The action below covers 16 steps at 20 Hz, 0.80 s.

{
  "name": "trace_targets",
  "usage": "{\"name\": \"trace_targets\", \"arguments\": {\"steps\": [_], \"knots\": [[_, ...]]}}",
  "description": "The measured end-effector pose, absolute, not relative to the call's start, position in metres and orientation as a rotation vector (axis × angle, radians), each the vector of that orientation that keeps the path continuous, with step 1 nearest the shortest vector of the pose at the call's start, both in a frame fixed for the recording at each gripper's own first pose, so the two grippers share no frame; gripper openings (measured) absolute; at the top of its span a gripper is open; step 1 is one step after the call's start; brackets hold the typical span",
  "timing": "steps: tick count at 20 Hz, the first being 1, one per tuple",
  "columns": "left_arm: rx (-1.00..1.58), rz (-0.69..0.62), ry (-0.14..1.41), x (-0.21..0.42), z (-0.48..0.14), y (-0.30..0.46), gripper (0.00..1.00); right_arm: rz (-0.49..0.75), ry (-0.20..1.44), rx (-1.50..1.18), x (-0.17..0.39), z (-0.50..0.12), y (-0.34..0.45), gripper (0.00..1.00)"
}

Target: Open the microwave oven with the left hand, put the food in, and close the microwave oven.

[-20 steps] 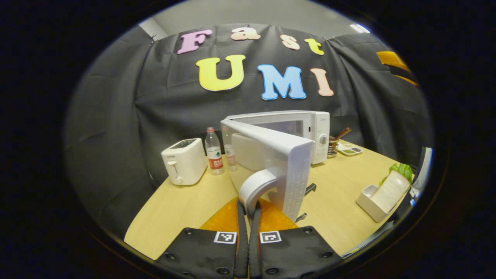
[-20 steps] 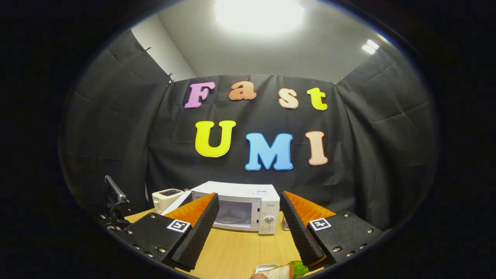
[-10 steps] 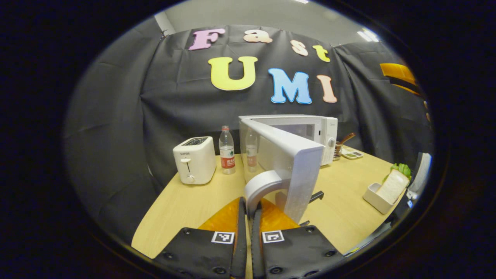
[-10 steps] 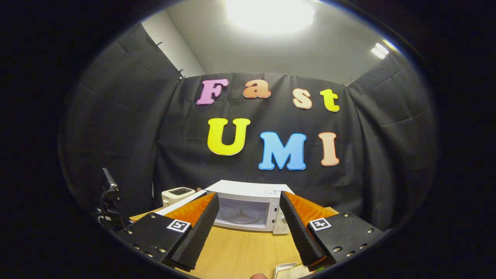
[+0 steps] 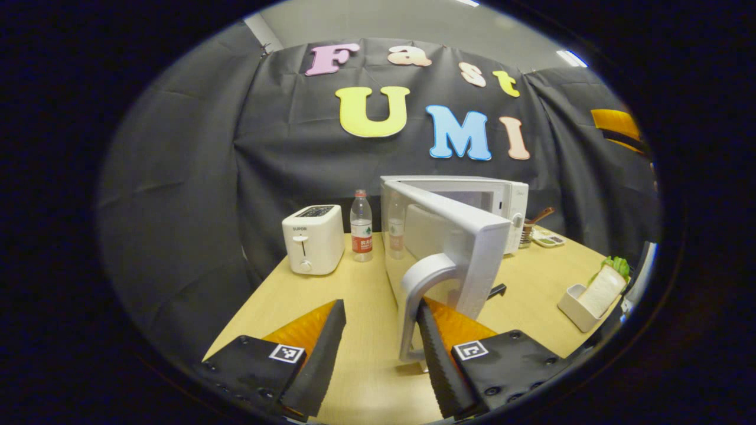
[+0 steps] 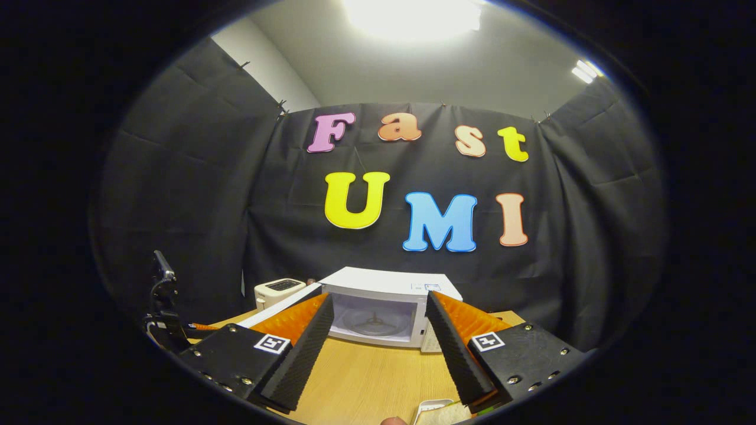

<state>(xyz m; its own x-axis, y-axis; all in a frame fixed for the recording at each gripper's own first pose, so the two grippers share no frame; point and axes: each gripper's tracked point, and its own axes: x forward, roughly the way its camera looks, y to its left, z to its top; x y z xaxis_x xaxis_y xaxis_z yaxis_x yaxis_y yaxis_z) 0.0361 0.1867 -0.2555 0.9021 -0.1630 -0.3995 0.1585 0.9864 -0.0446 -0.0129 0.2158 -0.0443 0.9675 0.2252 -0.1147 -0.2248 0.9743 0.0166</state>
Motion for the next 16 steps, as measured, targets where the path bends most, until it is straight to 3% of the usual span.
{"name": "trace_targets", "arguments": {"steps": [2, 4, 7, 16], "knots": [[-0.017, -0.127, 0.397, 0.027, -0.242, 0.187, 0.78, 0.233, 0.145, 0.016, -0.009, -0.051, 0.200, 0.95], [-0.014, -0.085, 0.376, 0.020, -0.225, 0.189, 0.89, 0.234, 0.157, 0.022, -0.006, -0.054, 0.184, 0.96], [-0.004, -0.021, 0.331, 0.010, -0.195, 0.188, 0.96, 0.250, 0.206, 0.022, -0.001, -0.069, 0.162, 0.96], [-0.038, 0.024, 0.162, -0.004, -0.084, 0.141, 0.95, 0.280, 0.443, 0.045, 0.009, -0.141, 0.107, 0.96]]}}
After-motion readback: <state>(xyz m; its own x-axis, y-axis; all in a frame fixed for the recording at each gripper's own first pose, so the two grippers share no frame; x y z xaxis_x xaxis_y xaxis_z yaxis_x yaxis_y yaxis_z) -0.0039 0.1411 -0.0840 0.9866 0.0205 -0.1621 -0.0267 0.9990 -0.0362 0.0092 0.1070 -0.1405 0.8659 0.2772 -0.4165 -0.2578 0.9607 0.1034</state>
